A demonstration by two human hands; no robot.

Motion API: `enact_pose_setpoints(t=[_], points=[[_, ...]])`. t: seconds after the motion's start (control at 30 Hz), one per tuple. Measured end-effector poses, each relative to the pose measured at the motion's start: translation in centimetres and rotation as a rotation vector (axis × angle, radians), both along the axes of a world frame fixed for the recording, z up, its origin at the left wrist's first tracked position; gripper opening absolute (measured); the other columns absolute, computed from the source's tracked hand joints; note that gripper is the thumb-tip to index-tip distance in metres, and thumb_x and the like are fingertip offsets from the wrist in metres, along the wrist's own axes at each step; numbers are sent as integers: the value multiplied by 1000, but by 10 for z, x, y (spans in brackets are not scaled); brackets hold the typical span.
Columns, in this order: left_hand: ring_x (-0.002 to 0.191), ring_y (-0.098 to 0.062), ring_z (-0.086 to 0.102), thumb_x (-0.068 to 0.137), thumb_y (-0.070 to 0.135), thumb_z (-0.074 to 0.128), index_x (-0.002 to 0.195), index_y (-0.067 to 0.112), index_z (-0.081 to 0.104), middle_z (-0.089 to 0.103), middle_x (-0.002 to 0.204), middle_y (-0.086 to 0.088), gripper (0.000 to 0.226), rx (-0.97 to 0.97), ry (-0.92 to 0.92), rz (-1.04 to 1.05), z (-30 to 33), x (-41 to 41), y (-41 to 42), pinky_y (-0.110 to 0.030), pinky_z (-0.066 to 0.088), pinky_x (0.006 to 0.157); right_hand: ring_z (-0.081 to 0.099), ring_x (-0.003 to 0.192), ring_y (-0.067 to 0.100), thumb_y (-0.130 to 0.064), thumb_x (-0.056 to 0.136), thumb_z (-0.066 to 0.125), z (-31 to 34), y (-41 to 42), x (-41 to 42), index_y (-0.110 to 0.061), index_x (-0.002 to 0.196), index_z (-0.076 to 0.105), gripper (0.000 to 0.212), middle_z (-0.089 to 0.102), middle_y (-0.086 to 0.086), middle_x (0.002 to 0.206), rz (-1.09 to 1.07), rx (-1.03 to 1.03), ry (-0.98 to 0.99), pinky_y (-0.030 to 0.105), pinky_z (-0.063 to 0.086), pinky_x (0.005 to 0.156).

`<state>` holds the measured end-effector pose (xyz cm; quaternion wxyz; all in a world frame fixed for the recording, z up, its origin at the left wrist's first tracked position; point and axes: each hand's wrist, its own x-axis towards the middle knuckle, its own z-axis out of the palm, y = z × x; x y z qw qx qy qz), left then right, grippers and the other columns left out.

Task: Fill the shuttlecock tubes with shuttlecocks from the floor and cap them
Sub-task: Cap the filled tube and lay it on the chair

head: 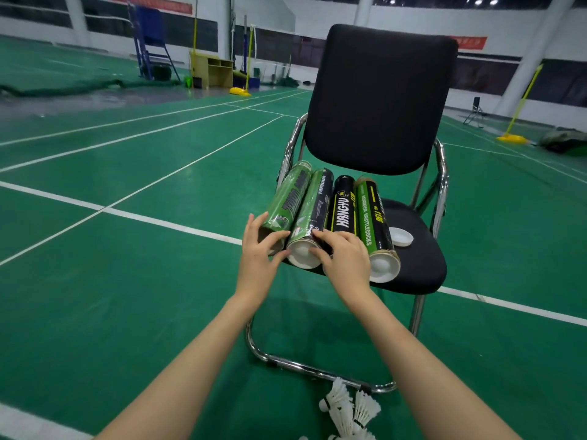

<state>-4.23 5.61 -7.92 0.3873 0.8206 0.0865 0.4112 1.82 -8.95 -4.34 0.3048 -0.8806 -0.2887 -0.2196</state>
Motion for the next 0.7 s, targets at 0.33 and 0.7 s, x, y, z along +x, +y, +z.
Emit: enact_pose_setpoints(t=[0.33, 0.7], points=[[122, -22, 41, 72, -5, 75, 96, 8, 67, 43, 128, -9, 29, 50, 14, 79, 18, -17, 2, -12, 28, 100, 49, 113, 14, -42, 92, 44, 10, -1, -1, -30, 127, 47, 37, 60, -5, 119, 52, -142, 78, 41, 17, 111], [119, -24, 46, 69, -6, 77, 90, 8, 72, 50, 123, -10, 26, 48, -70, 94, 34, -57, -5, -13, 31, 100, 46, 118, 11, -37, 90, 51, 35, -7, -20, -26, 124, 51, 35, 57, -8, 124, 111, -57, 45, 42, 13, 112]])
